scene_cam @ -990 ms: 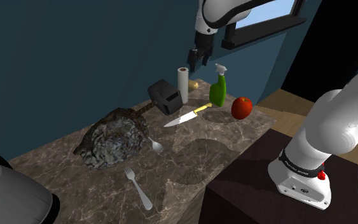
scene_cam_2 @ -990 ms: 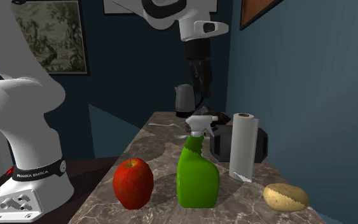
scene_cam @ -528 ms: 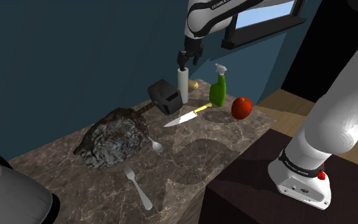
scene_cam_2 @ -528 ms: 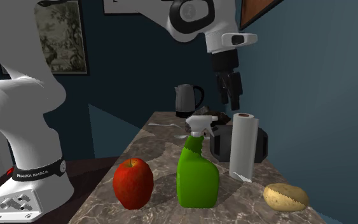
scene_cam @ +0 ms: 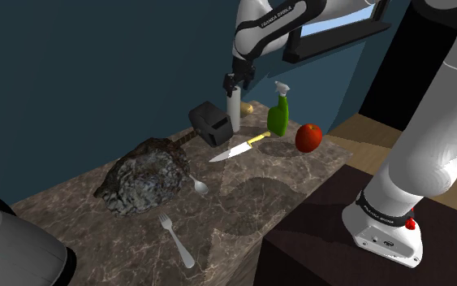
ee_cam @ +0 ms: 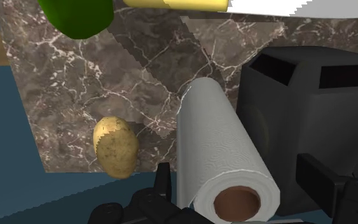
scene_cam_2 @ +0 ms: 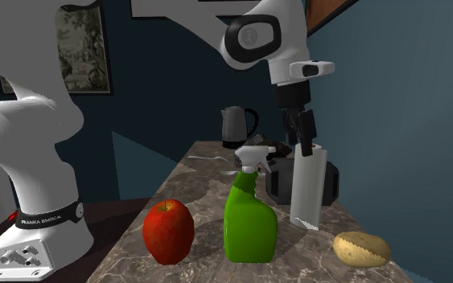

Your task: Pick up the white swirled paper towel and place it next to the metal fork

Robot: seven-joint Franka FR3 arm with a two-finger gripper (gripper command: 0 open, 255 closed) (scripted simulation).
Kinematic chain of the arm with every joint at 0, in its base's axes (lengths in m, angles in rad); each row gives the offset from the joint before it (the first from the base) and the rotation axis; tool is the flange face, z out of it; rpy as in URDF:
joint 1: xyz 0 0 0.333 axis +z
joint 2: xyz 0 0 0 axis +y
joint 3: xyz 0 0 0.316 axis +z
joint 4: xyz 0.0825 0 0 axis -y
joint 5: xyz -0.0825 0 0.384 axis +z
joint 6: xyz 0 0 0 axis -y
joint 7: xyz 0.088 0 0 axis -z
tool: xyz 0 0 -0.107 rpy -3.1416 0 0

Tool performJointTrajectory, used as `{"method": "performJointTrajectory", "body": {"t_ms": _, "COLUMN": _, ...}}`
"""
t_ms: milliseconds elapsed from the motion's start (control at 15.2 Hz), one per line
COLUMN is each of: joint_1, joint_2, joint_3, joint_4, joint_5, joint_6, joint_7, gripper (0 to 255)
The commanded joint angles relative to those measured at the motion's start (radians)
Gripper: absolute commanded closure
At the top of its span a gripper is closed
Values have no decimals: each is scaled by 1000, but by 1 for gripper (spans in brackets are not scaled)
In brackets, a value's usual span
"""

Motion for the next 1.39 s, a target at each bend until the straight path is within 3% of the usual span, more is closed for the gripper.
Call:
{"method": "performJointTrajectory", "body": {"t_ms": 0, "joint_1": 0, "joint_2": 9, "joint_3": 0, "joint_4": -8, "joint_5": 0, "joint_6": 18, "joint_7": 0, "gripper": 0}}
{"method": "performJointTrajectory", "body": {"t_ms": 462, "joint_1": 0, "joint_2": 9, "joint_3": 0, "joint_4": -8, "joint_5": 0, "joint_6": 17, "joint_7": 0, "gripper": 0}}
{"method": "performJointTrajectory", "body": {"t_ms": 528, "joint_1": 0, "joint_2": 9, "joint_3": 0, "joint_4": -8, "joint_5": 0, "joint_6": 17, "joint_7": 0, "gripper": 255}}
{"method": "performJointTrajectory", "body": {"t_ms": 1122, "joint_1": 0, "joint_2": 9, "joint_3": 0, "joint_4": -8, "joint_5": 0, "joint_6": 18, "joint_7": 0, "gripper": 255}}
{"method": "performJointTrajectory", "body": {"t_ms": 1320, "joint_1": 0, "joint_2": -7, "joint_3": 0, "joint_4": 14, "joint_5": 0, "joint_6": -21, "joint_7": 1, "gripper": 255}}
